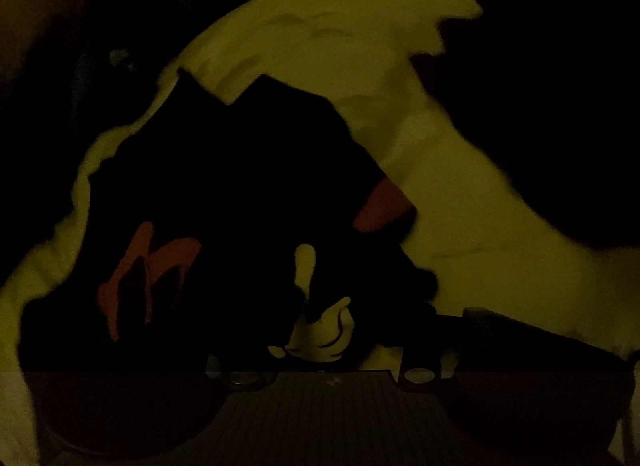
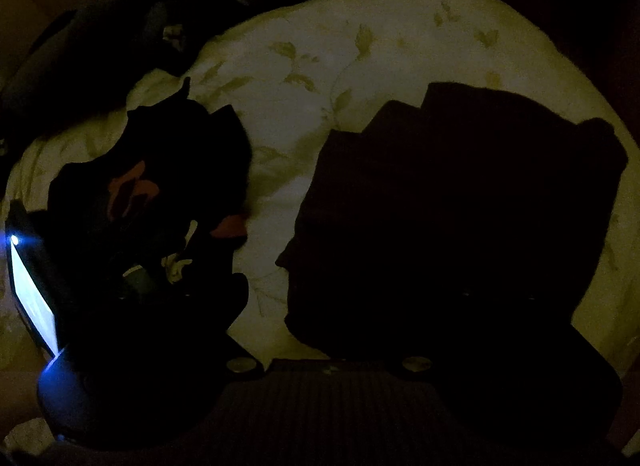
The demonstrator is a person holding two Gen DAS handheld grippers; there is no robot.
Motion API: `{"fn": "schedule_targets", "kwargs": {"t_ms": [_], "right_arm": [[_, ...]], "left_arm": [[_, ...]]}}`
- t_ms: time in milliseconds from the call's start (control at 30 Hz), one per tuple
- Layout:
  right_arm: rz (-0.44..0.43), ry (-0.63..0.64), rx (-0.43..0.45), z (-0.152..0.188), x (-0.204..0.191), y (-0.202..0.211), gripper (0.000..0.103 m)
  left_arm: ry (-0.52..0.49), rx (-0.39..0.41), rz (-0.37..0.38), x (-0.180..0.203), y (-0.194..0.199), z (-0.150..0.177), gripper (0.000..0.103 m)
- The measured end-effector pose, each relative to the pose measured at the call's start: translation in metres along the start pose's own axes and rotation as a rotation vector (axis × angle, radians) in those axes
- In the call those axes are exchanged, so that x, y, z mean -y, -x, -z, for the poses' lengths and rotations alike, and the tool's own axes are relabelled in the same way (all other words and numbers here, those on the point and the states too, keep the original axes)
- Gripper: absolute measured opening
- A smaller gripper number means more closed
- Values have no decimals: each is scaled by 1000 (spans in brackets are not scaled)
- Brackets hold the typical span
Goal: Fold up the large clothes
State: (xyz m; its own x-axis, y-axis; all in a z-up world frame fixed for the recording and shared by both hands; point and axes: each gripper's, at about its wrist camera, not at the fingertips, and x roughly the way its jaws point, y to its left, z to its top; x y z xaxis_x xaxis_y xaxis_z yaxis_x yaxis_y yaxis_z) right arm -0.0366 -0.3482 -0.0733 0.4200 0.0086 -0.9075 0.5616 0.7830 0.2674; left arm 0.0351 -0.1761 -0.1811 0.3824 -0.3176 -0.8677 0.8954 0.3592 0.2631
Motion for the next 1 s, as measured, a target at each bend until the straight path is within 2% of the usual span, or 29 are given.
{"fn": "schedule_targets", "kwargs": {"t_ms": [100,167,333,400,467,567,633,733,833,967,1000], "right_arm": [[-35,-26,-8,-11,4,-8,89],[-76,-67,-17,-22,6,-15,89],[-218,-193,-77,-64,4,-44,89],[-248,-210,-105,-80,-4,-58,90],[-259,-185,-144,-92,-15,-76,92],[-216,-148,-192,-99,-29,-106,92],[-227,-137,-215,-99,-37,-120,87],[-289,-153,-218,-97,-50,-131,86],[-270,-196,-182,-98,-62,-137,86],[-280,-286,-179,-106,-71,-147,85],[-271,-297,-185,-107,-73,-149,80]], "left_arm": [[75,1,38,-12,3,-1,72],[119,3,57,-19,5,-1,67],[222,4,102,-32,7,1,62],[256,7,116,-37,9,1,59],[293,13,132,-42,13,4,57],[358,22,163,-53,19,7,53],[410,33,185,-62,25,11,51],[490,46,217,-75,31,18,50],[561,56,243,-85,36,24,49],[618,66,271,-92,40,31,49],[623,68,274,-93,41,33,49]]}}
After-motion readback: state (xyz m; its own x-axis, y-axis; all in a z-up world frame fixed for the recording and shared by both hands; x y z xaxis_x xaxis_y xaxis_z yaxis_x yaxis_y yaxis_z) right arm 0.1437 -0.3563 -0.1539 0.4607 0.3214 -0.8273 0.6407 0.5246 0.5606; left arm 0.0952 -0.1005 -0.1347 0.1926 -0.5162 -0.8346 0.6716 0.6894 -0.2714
